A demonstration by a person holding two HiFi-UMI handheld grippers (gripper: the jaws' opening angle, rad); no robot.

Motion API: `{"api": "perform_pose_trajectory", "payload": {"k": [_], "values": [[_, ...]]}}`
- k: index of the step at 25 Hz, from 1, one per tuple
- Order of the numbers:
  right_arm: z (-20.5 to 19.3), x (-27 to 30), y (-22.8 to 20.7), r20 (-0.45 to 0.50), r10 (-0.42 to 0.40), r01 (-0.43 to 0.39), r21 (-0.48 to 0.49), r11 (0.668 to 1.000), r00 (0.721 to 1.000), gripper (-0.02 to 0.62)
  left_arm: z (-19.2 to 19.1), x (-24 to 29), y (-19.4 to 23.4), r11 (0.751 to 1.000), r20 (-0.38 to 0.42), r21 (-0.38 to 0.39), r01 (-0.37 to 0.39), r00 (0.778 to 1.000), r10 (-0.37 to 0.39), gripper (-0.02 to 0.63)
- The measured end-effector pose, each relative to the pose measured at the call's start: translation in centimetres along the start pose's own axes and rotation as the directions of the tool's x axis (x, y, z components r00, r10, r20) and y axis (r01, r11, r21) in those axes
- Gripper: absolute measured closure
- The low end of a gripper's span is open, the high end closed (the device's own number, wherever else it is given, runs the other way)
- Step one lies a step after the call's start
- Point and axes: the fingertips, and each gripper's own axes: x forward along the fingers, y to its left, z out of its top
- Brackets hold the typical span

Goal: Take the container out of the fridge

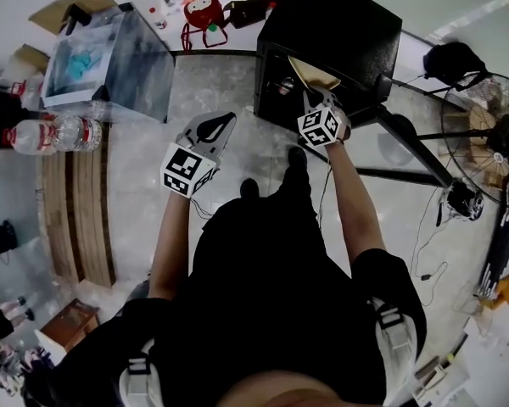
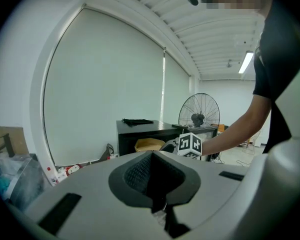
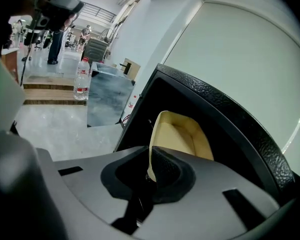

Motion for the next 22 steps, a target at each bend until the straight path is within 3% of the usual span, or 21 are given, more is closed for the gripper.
{"api": "perform_pose_trajectory", "payload": {"k": [22], "values": [[-1.6,-4.9,4.7,-0.023,0.001,0.001,0.051,0.999,1.000,0.579,-1.5,-3.5,-2.9,1.000,0.013,0.003,0.031,0.999,-0.031,0.589]]}}
